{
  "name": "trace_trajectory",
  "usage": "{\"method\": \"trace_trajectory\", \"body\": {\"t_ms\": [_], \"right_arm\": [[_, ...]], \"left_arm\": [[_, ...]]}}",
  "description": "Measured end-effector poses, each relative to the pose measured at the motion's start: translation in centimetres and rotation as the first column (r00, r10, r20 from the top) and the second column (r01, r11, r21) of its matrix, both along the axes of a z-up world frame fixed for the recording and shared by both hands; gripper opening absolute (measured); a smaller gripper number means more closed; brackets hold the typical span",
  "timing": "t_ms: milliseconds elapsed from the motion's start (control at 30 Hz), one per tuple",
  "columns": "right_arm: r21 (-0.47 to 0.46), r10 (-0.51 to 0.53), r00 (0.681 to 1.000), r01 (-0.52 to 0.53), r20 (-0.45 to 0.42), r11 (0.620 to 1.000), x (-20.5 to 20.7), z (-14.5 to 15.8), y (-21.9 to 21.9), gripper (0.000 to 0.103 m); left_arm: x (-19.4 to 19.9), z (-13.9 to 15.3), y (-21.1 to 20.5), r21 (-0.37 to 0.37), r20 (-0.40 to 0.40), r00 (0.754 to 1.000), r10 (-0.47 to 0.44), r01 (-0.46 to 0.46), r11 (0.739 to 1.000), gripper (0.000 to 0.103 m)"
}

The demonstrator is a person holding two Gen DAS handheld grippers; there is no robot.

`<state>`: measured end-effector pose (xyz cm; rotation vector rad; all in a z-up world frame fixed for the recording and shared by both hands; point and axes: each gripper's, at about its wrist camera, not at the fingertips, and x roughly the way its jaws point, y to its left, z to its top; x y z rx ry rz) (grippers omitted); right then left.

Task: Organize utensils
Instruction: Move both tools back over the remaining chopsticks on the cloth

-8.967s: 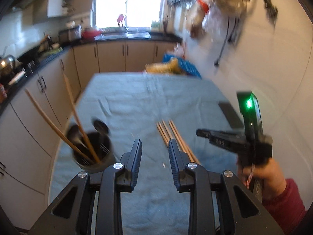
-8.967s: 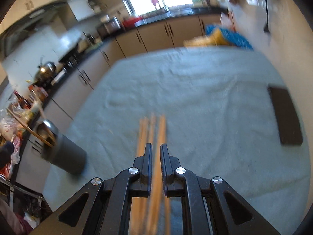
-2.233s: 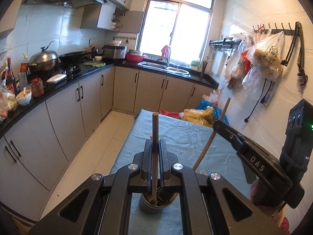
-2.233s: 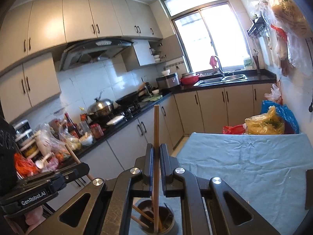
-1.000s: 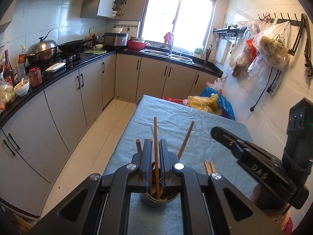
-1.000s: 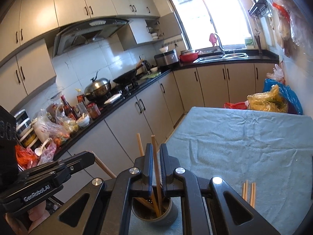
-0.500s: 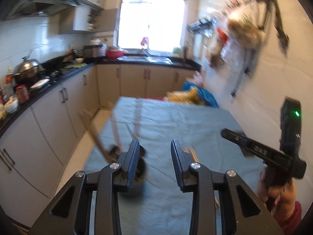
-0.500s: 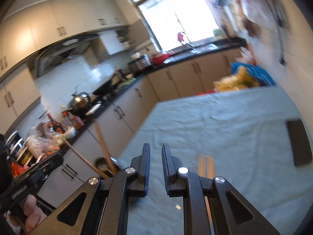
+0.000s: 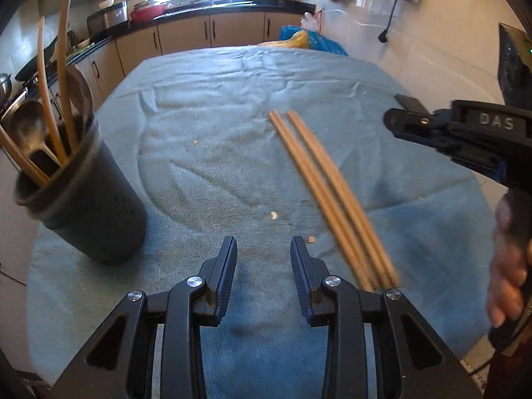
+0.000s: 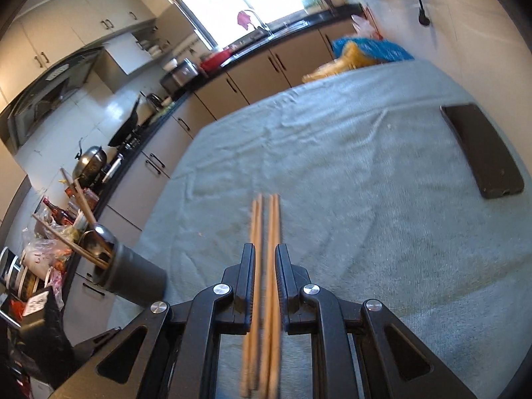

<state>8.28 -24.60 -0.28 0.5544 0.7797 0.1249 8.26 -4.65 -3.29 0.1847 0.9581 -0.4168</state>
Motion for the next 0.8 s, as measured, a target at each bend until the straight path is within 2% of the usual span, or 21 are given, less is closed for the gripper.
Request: {"method": "trace_trajectory", "body": {"t_ms": [200, 300, 533, 800], "right_arm": [[-0.030, 0.032, 0.997, -0.034, -0.066, 0.999, 2.6, -1.7, 0.4, 0.013], [-0.050, 0.053, 0.993, -0.059, -0.110, 0.997, 4.4, -2.3, 1.0, 0.013], [-0.123, 0.073, 0.980, -0.097, -0.186, 0.988, 8.1, -3.5, 2.1, 0.013], [-0.169, 0.078, 0.967, -0.122, -0.242, 0.978, 9.9, -4.6, 2.8, 0.013]], "left_arm": [[1.2, -2.2, 0.8, 0.015, -0.012, 0.998, 0.059, -0.059, 0.998, 0.033], [1.0, -1.8, 1.0, 0.034, 0.030, 0.998, 0.053, -0.054, 0.998, 0.038], [0.9, -1.9, 1.1, 0.004, 0.021, 0.999, 0.035, -0.035, 0.999, 0.043], [1.0, -2.0, 1.2, -0.020, 0.012, 1.000, 0.025, -0.024, 0.999, 0.046]]}}
